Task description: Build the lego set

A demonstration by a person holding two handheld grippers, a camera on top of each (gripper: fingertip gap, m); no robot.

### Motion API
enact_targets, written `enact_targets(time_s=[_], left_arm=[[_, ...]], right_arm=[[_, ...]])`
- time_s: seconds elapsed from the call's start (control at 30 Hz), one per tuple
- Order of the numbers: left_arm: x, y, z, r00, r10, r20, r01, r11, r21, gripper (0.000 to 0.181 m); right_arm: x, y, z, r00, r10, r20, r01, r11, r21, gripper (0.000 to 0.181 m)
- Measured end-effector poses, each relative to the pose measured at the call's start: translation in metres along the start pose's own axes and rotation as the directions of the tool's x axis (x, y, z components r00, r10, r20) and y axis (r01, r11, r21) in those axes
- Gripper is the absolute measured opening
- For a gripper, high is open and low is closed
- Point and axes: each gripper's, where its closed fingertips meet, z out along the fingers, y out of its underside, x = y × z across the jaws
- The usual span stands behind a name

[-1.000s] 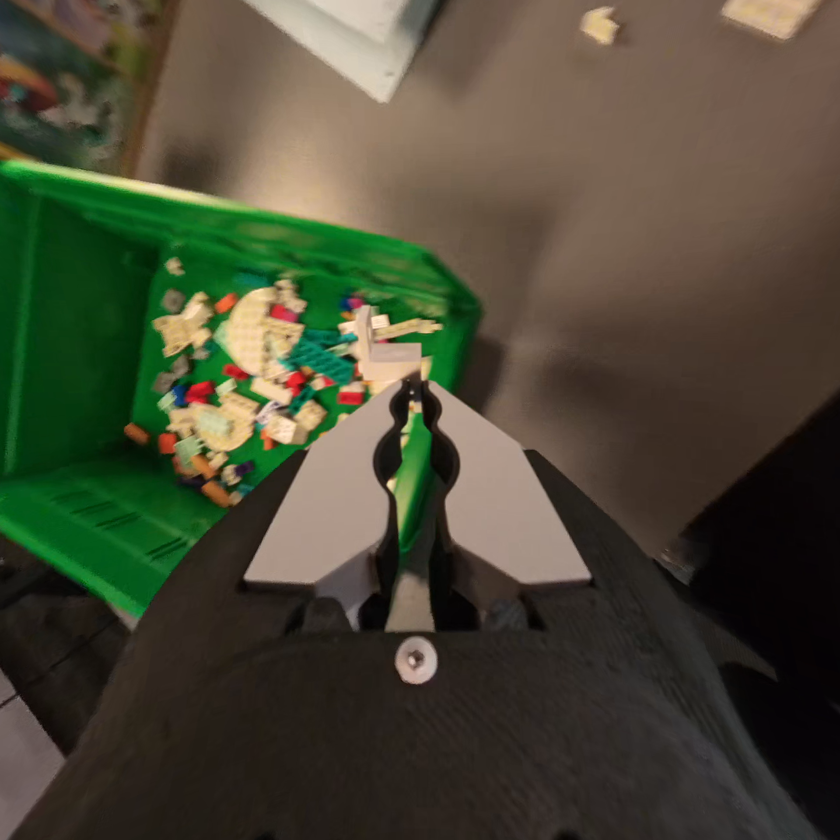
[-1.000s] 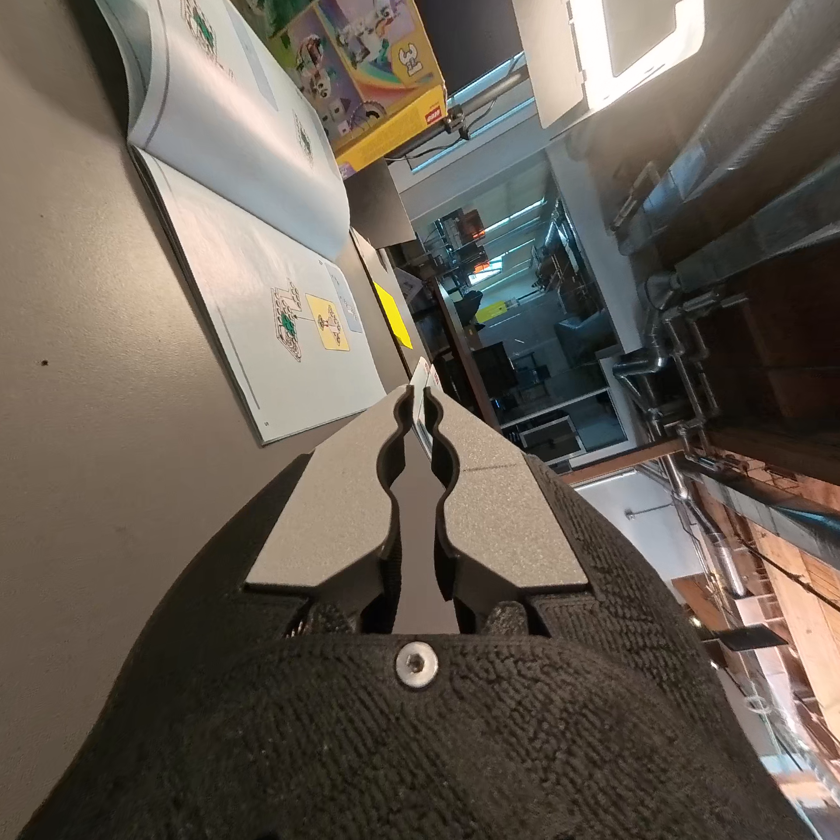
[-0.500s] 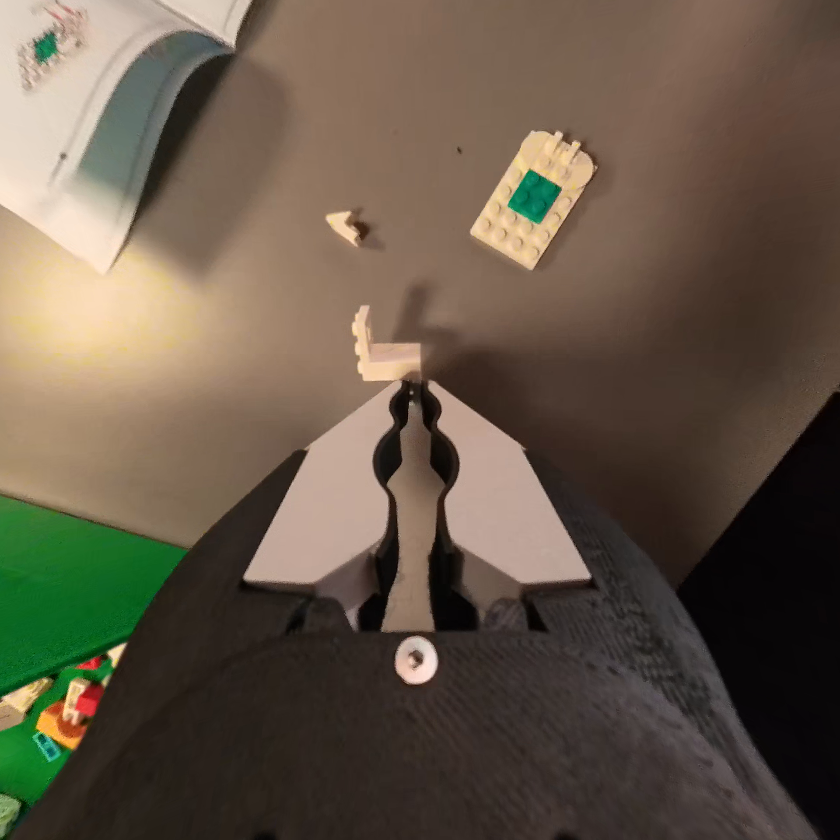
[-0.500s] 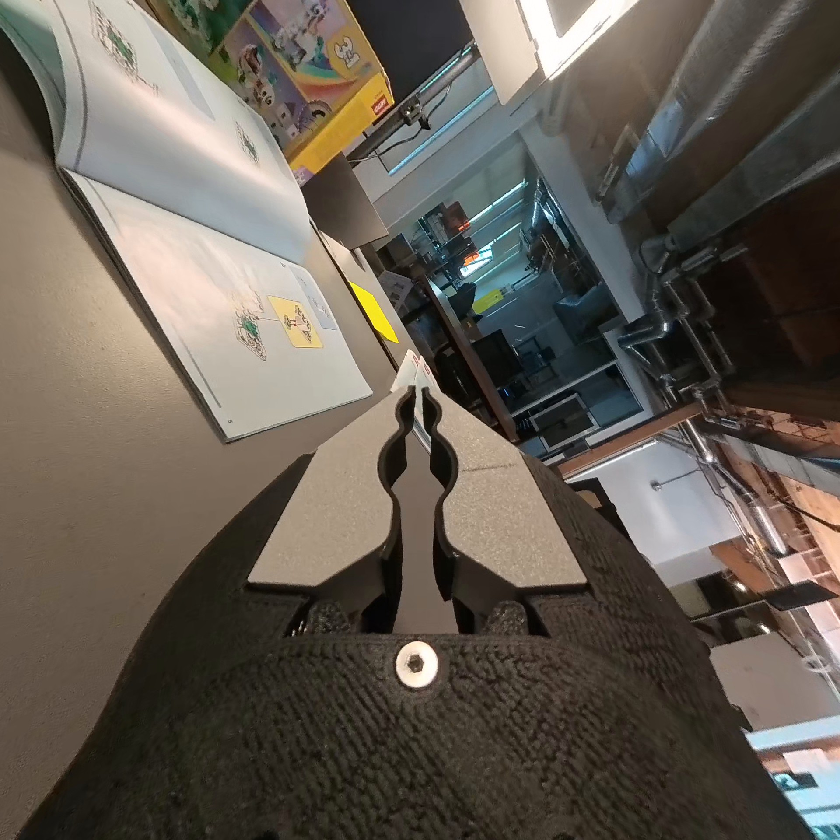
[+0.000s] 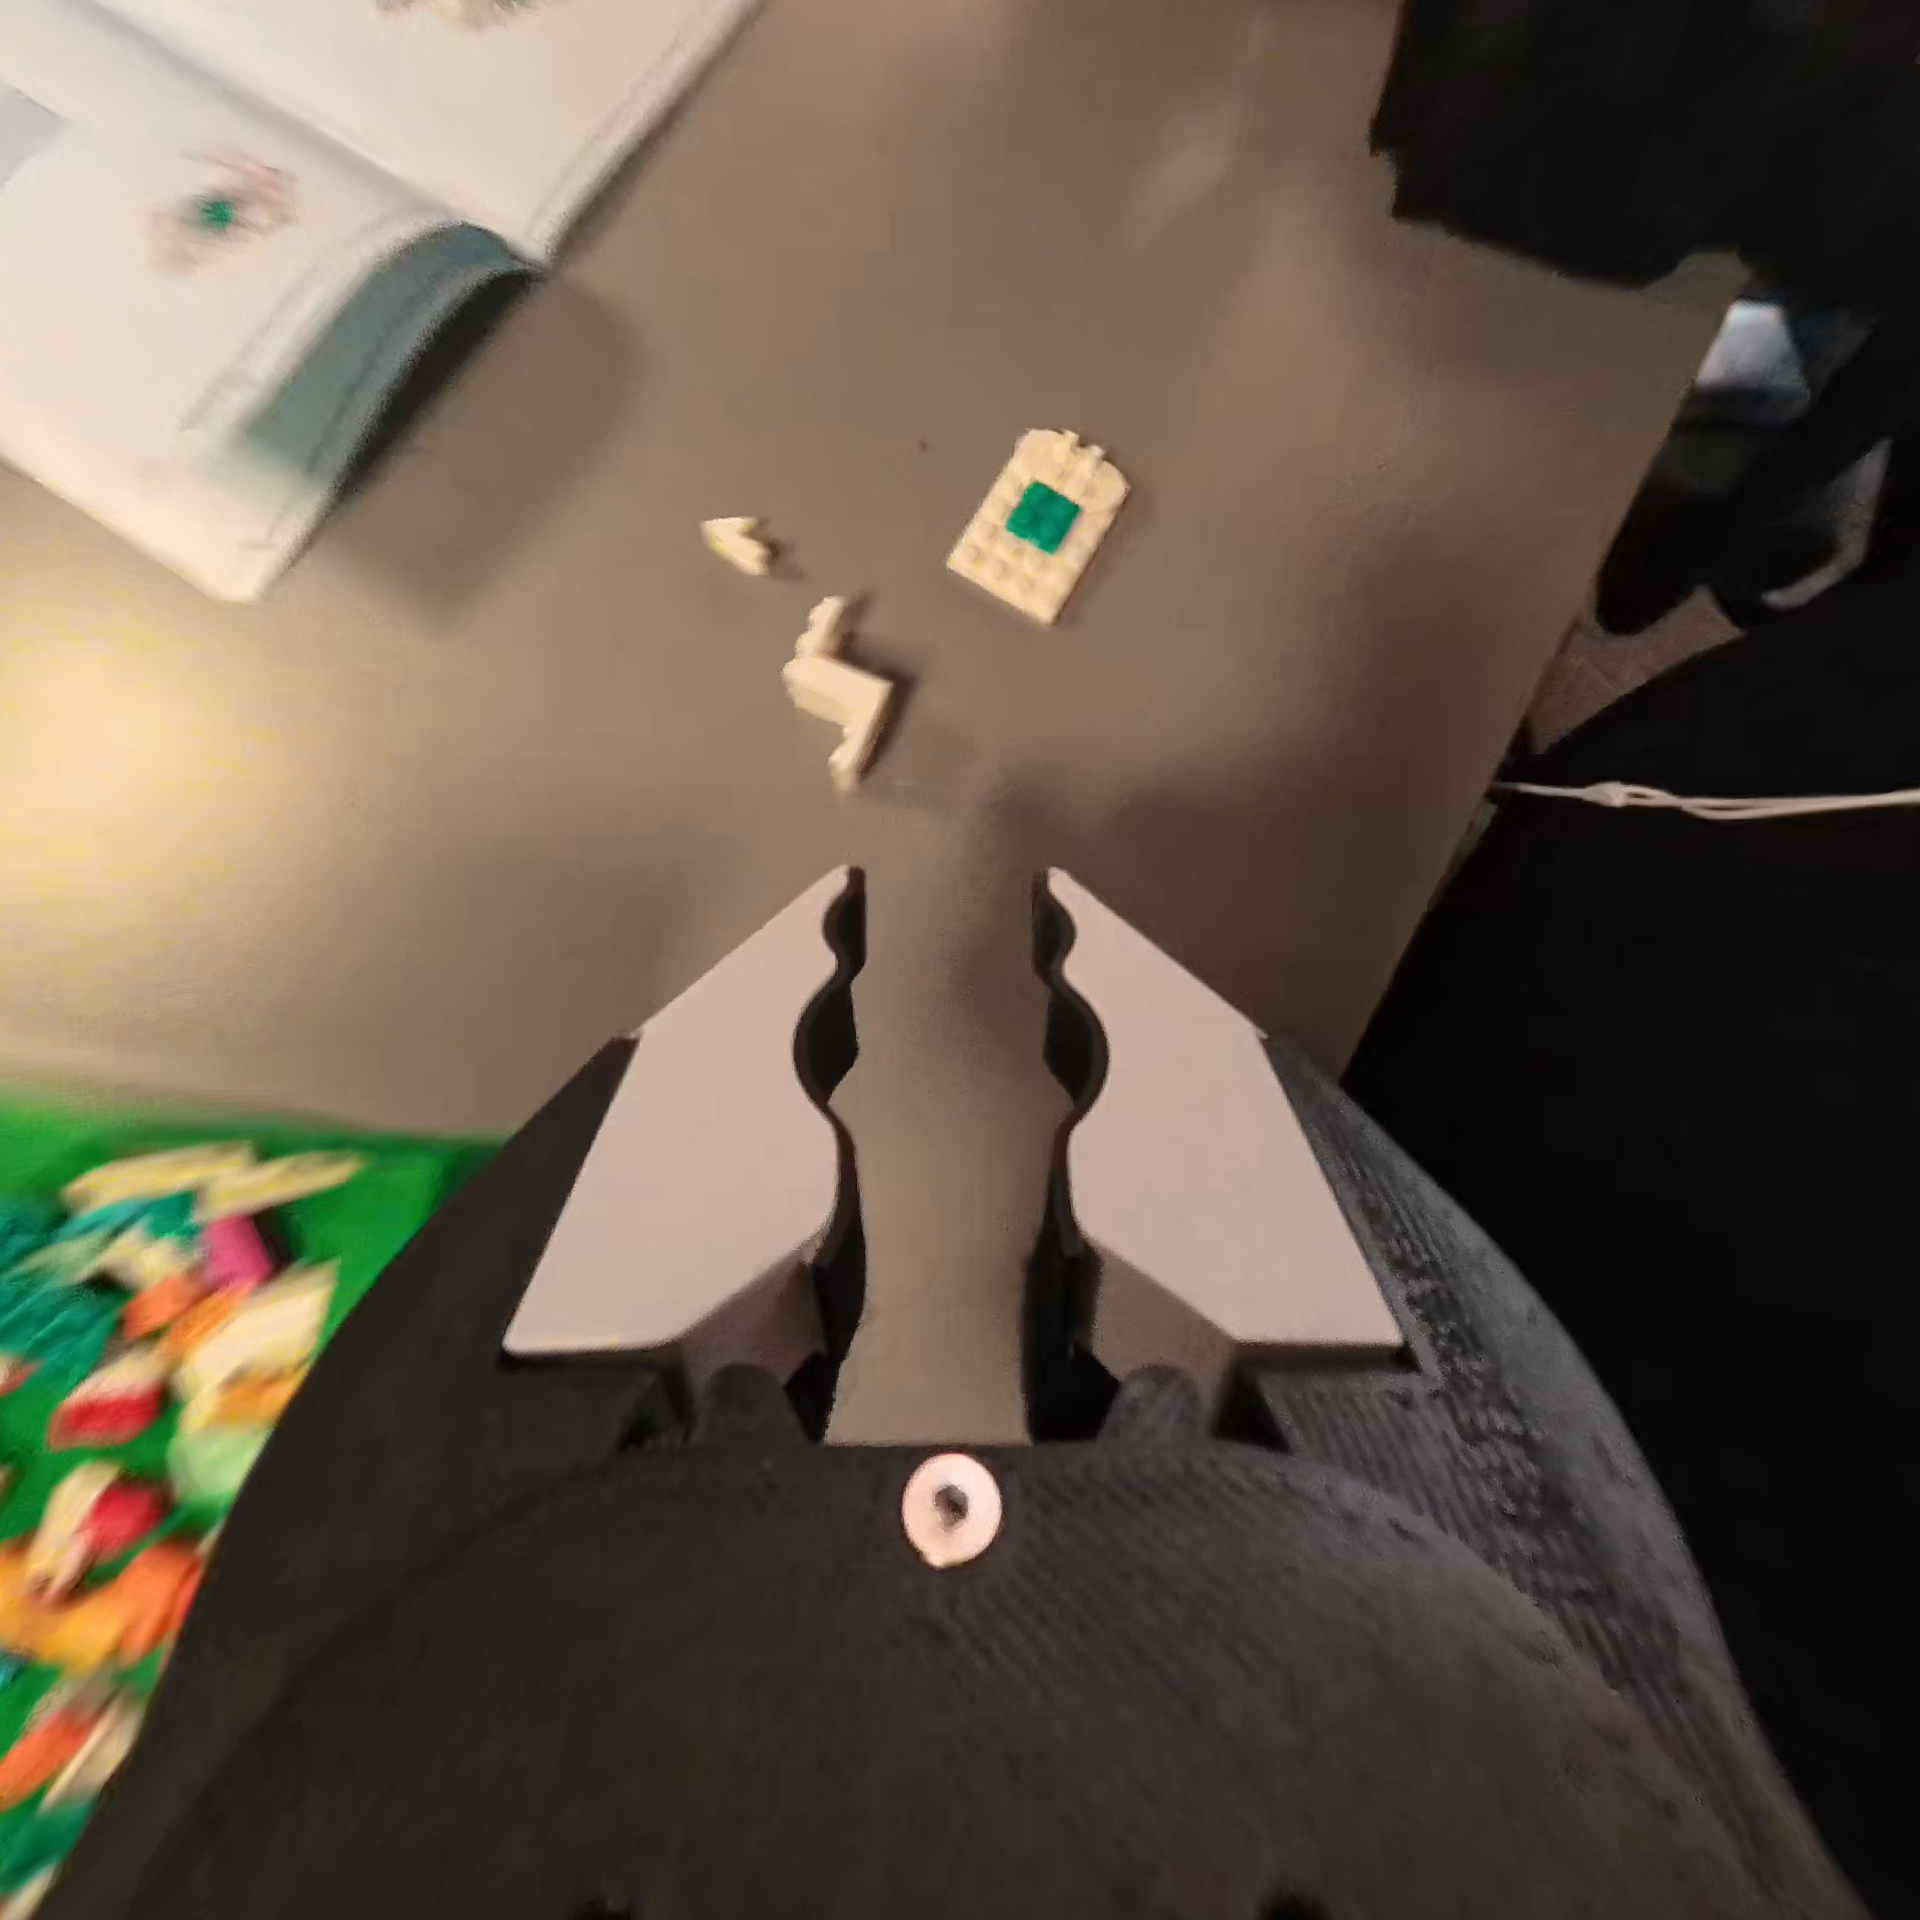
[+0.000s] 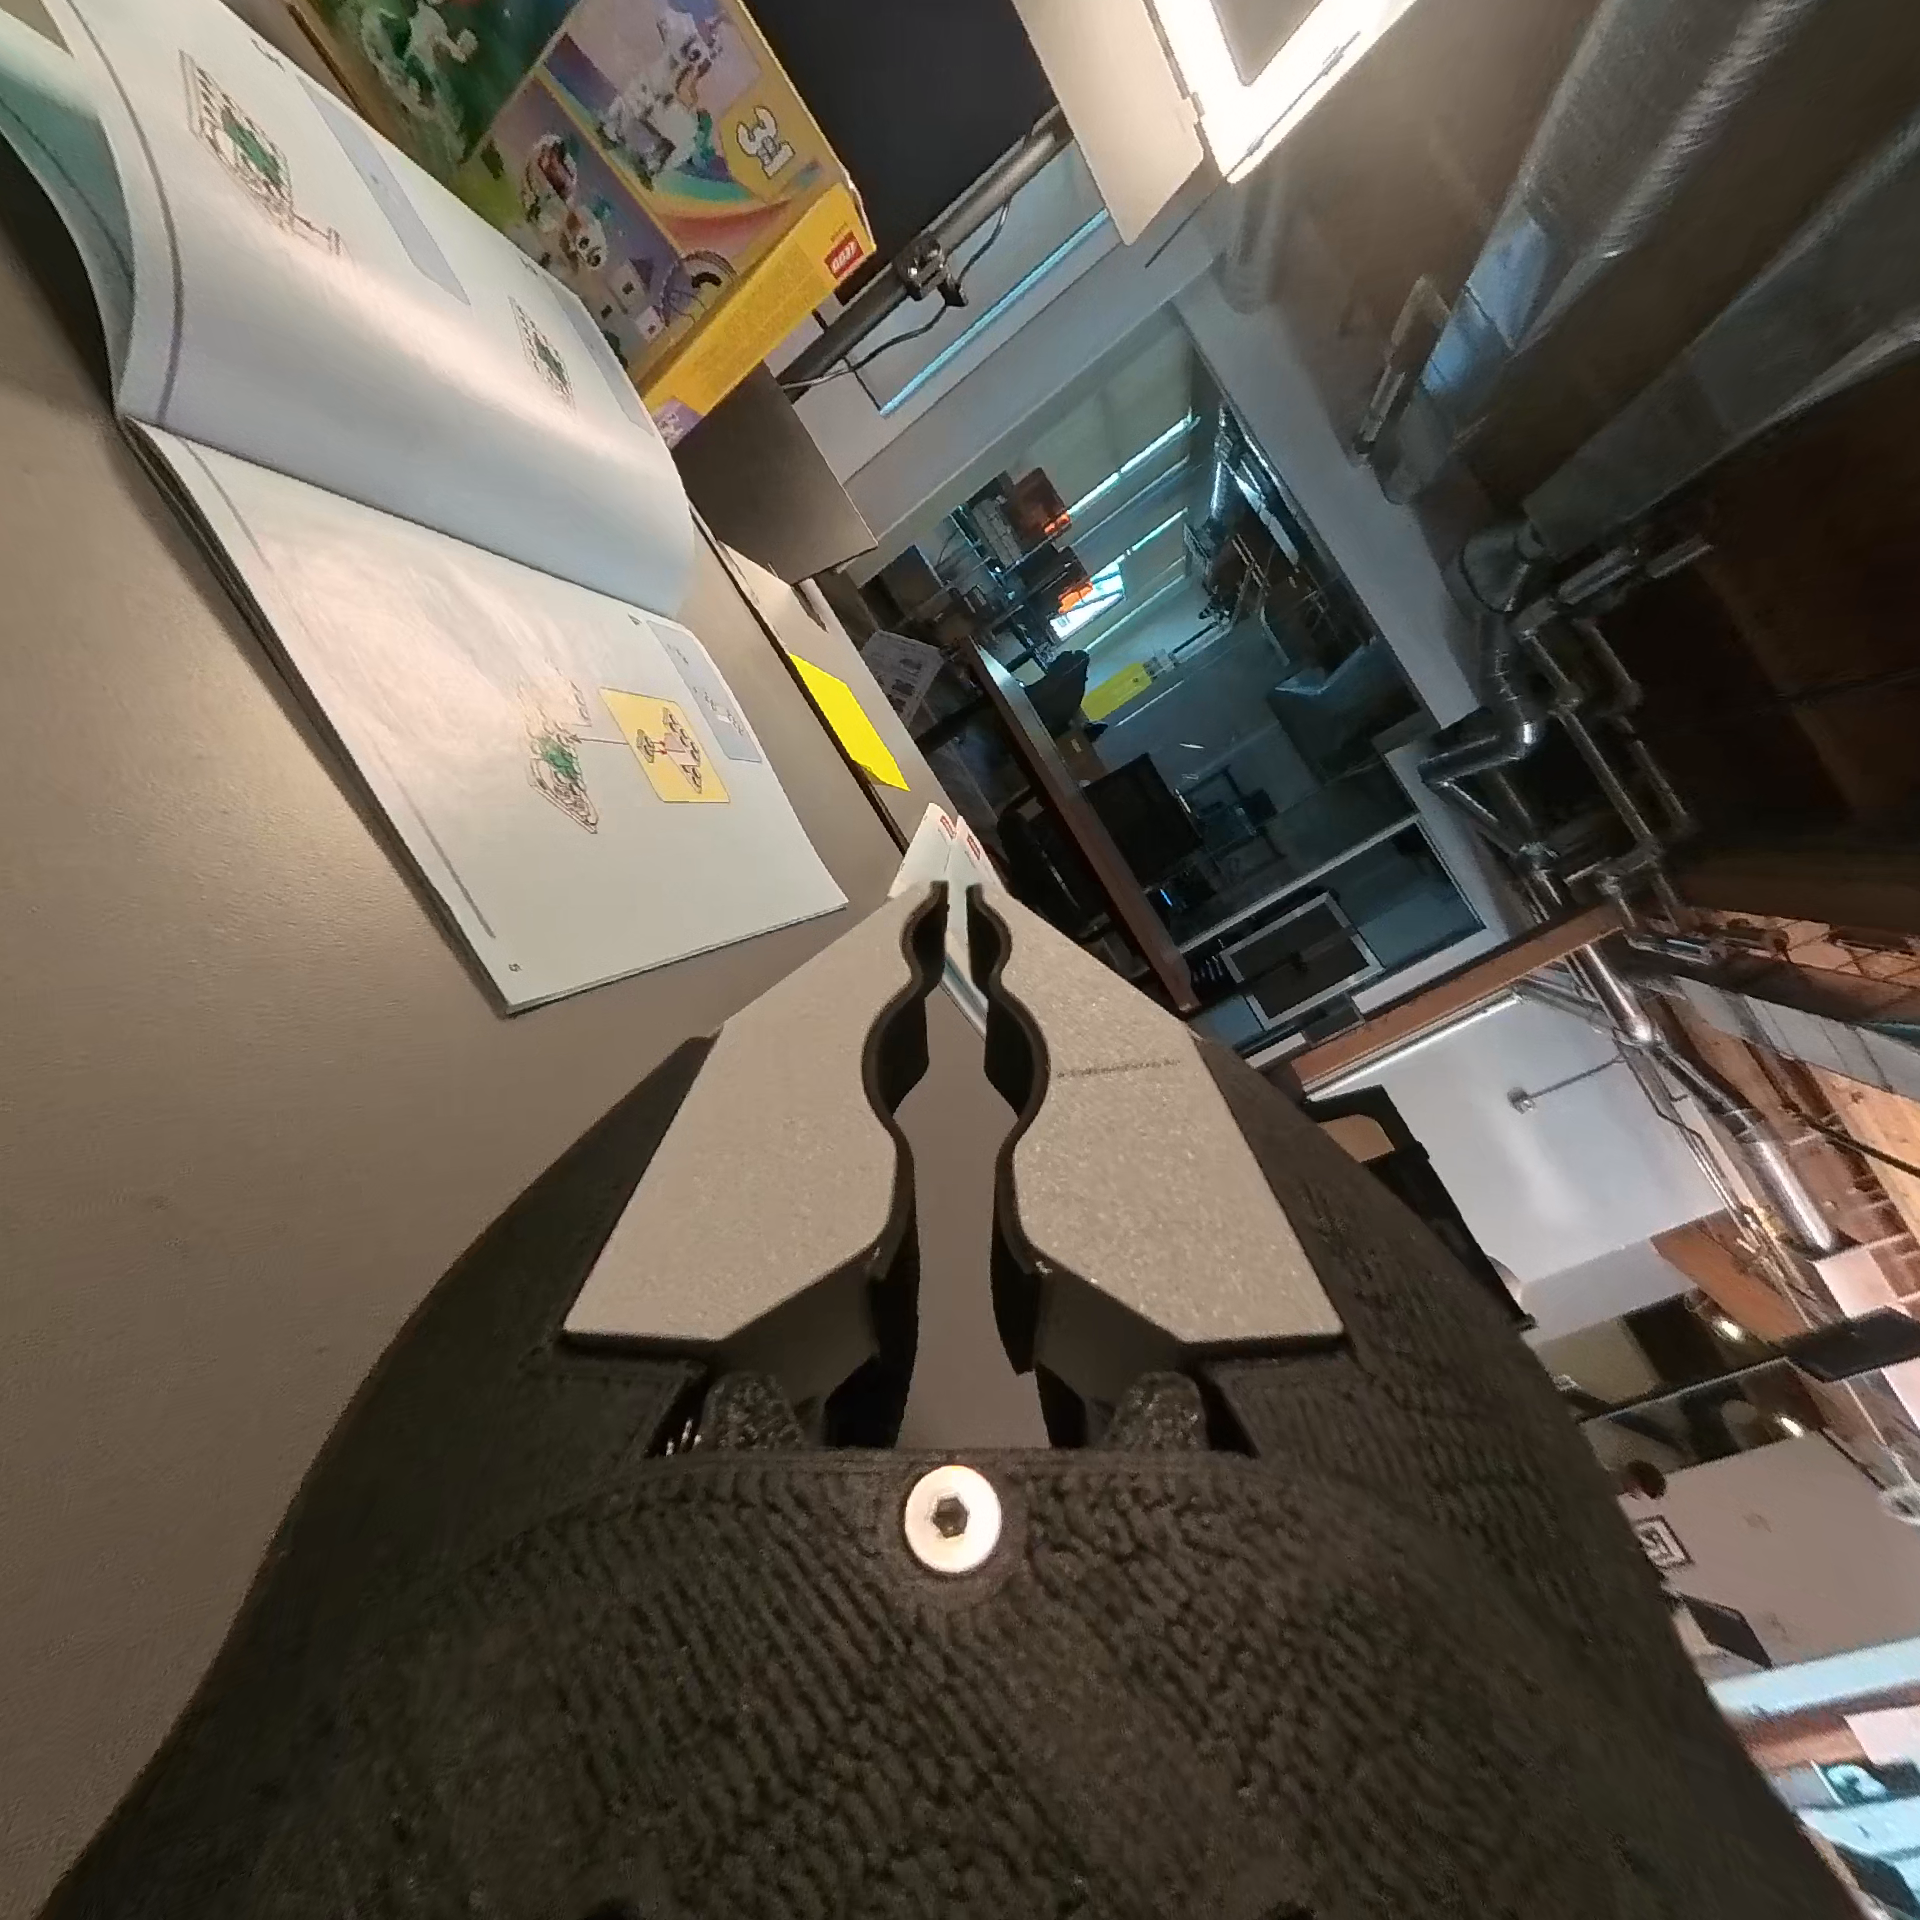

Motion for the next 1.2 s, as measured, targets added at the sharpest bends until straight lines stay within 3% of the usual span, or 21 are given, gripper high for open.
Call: enact_targets(time_s=[0.1,0.2,0.3,0.43,0.53,0.63,0.77,0.9,1.1,1.2], left_arm=[[-0.053,0.003,-0.062,0.975,-0.024,0.222,0.009,0.998,0.069,0.026],[-0.127,0.011,-0.131,0.838,-0.039,0.544,-0.012,0.996,0.089,0.022],[-0.179,0.036,-0.16,0.763,0.003,0.647,0.041,0.998,-0.052,0.02],[-0.205,0.088,-0.145,0.868,0.081,0.489,0.124,0.92,-0.372,0.02],[-0.218,0.121,-0.138,0.918,0.144,0.369,0.114,0.797,-0.594,0.02],[-0.226,0.141,-0.134,0.939,0.209,0.272,0.065,0.671,-0.739,0.02],[-0.226,0.159,-0.126,0.962,0.222,0.157,0.011,0.545,-0.839,0.021],[-0.232,0.171,-0.121,0.965,0.231,0.128,0.01,0.451,-0.892,0.021],[-0.236,0.181,-0.117,0.961,0.242,0.131,0.036,0.359,-0.933,0.019],[-0.236,0.181,-0.117,0.967,0.216,0.131,0.048,0.35,-0.935,0.019]], right_arm=[[0.0,0.001,0.001,1.0,-0.022,-0.012,0.022,1.0,-0.01,0.002],[0.0,0.004,0.003,0.999,-0.05,-0.022,0.049,0.998,-0.03,0.002],[0.0,0.008,0.005,0.997,-0.077,-0.031,0.075,0.995,-0.058,0.002],[0.0,0.013,0.007,0.994,-0.105,-0.035,0.101,0.99,-0.095,0.002],[-0.001,0.017,0.008,0.993,-0.115,-0.032,0.11,0.987,-0.117,0.002],[-0.002,0.019,0.009,0.992,-0.125,-0.029,0.12,0.984,-0.129,0.002],[-0.002,0.02,0.009,0.991,-0.128,-0.027,0.123,0.983,-0.135,0.002],[-0.003,0.02,0.009,0.991,-0.128,-0.026,0.123,0.983,-0.133,0.002],[-0.003,0.019,0.009,0.992,-0.123,-0.026,0.118,0.985,-0.125,0.002],[-0.003,0.018,0.009,0.992,-0.12,-0.025,0.116,0.986,-0.121,0.002]])
